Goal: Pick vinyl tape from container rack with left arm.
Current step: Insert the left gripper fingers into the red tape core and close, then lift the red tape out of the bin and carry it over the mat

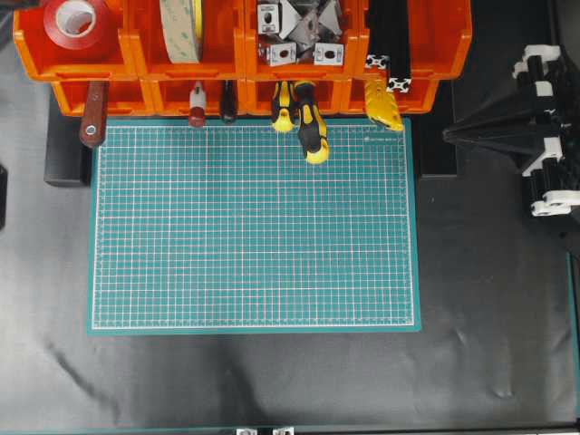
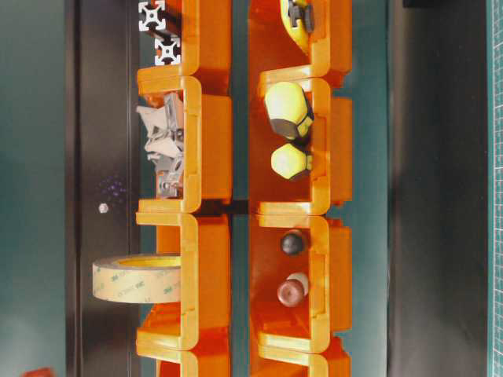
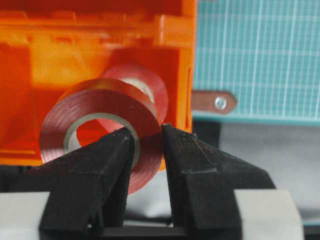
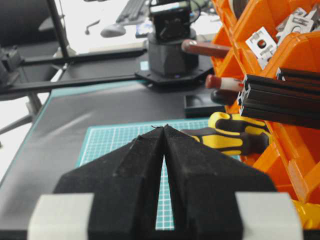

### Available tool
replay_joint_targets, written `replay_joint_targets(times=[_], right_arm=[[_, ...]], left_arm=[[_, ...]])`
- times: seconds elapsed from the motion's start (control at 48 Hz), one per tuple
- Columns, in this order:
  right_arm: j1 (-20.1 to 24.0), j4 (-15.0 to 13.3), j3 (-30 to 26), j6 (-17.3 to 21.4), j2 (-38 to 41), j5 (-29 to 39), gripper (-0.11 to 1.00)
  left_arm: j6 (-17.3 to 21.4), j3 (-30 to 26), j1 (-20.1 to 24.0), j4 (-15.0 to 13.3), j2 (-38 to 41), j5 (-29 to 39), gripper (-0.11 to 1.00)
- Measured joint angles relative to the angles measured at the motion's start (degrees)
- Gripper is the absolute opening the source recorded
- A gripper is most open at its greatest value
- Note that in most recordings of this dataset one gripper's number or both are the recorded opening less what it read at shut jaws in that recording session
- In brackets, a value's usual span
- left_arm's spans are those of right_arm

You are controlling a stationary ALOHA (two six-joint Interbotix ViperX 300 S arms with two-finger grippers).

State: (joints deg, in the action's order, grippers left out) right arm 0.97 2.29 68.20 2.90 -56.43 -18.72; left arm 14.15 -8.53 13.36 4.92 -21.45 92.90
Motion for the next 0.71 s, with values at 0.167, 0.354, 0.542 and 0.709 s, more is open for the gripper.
replay_joint_targets(times=[0.167, 0.354, 0.542, 0.709], right_arm=[[0.0, 0.0, 0.0, 0.0, -0.18, 0.0, 0.01], [0.0, 0.0, 0.0, 0.0, -0.35, 0.0, 0.01], [0.0, 0.0, 0.0, 0.0, -0.35, 0.0, 0.01], [0.09, 0.09, 0.0, 0.0, -0.35, 0.0, 0.01]], left_arm=[[-0.18, -0.44, -1.85, -0.09, -1.49, 0.18, 0.19], [-3.16, -0.44, -7.91, -0.09, -2.11, -1.05, 0.19], [-9.76, 1.05, -17.67, -0.09, -2.11, -6.06, 0.19], [-13.71, 5.27, -25.49, -0.09, -0.18, -15.91, 0.19]])
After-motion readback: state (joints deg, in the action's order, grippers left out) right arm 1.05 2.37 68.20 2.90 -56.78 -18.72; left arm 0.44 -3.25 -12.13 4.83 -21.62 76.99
